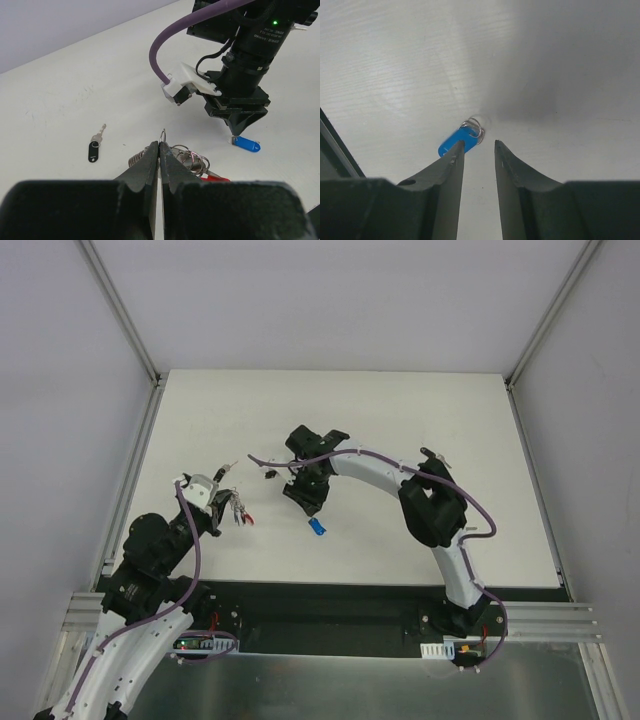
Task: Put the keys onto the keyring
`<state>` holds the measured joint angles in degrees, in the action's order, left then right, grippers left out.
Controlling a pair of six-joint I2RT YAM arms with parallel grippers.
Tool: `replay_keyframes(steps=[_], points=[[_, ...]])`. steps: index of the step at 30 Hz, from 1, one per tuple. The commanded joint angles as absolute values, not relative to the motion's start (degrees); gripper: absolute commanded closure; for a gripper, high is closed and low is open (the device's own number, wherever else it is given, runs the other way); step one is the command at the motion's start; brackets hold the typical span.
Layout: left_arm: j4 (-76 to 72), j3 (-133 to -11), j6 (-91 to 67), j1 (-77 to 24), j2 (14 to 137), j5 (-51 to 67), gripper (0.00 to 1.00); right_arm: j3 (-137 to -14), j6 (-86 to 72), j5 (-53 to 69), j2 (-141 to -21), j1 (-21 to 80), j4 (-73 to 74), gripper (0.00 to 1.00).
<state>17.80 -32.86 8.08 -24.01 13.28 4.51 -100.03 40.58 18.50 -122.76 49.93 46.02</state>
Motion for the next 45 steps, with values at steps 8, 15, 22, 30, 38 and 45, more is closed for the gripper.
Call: replay_keyframes(steps=[8,15,22,30,38,45], points=[[13.45,-33.22,7.47,-22.85,14.06,7.03,1.0,-104.94,41.92,23.11,-126.38,50.45,48.08,0.76],[13.54,-33.31,7.21,-22.24,14.41,7.56,1.0,-105.12,42.36,23.64,-127.79,50.62,48.25,0.78],[13.62,-33.31,7.12,-21.97,14.94,8.0,1.0,-104.77,42.63,22.67,-128.85,50.62,47.99,0.78],[13.54,-33.4,7.03,-21.71,15.29,8.52,1.0,-103.27,43.07,22.68,-127.45,50.54,48.08,0.78],[13.53,-33.4,6.94,-21.36,15.56,8.88,1.0,-102.31,42.36,20.48,-124.02,50.45,46.15,0.71],[13.45,-33.4,6.86,-21.27,15.64,9.14,1.0,-98.62,39.91,19.86,-120.76,49.31,42.28,0.65]])
